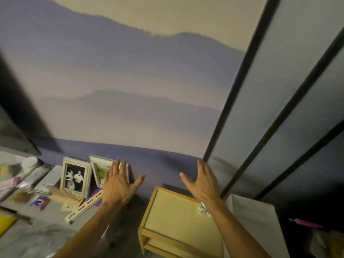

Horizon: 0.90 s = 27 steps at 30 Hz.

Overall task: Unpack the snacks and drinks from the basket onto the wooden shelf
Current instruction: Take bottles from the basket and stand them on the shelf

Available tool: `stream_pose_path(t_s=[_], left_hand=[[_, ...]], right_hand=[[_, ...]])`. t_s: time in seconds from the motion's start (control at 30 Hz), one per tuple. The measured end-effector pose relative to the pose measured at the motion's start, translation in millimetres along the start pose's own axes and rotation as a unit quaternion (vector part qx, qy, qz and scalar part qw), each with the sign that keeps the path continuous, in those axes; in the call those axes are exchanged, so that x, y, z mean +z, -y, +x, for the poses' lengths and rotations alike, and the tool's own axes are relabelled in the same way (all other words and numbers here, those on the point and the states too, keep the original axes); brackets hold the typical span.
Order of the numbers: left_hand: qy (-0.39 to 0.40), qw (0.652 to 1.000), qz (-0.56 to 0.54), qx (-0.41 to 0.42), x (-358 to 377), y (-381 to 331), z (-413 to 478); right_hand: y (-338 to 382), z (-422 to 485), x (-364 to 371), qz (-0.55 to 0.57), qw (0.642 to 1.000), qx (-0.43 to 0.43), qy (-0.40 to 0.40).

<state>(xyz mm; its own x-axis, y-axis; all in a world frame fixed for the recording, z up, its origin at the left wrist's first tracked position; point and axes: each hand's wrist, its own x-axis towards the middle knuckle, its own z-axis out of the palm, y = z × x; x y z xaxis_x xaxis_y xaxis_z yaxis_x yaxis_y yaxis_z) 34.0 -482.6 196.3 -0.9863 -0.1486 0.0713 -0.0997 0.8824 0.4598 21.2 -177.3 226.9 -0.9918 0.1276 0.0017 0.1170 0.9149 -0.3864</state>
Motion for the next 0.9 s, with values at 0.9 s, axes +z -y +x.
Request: stream_pose_path(t_s=[0.9], left_hand=[[-0.162,0.882,0.084,-0.434,-138.4,231.9,-490.0]], right_hand=[[271.4,-341.2,161.0,-0.041,0.879,-0.42,0.222]])
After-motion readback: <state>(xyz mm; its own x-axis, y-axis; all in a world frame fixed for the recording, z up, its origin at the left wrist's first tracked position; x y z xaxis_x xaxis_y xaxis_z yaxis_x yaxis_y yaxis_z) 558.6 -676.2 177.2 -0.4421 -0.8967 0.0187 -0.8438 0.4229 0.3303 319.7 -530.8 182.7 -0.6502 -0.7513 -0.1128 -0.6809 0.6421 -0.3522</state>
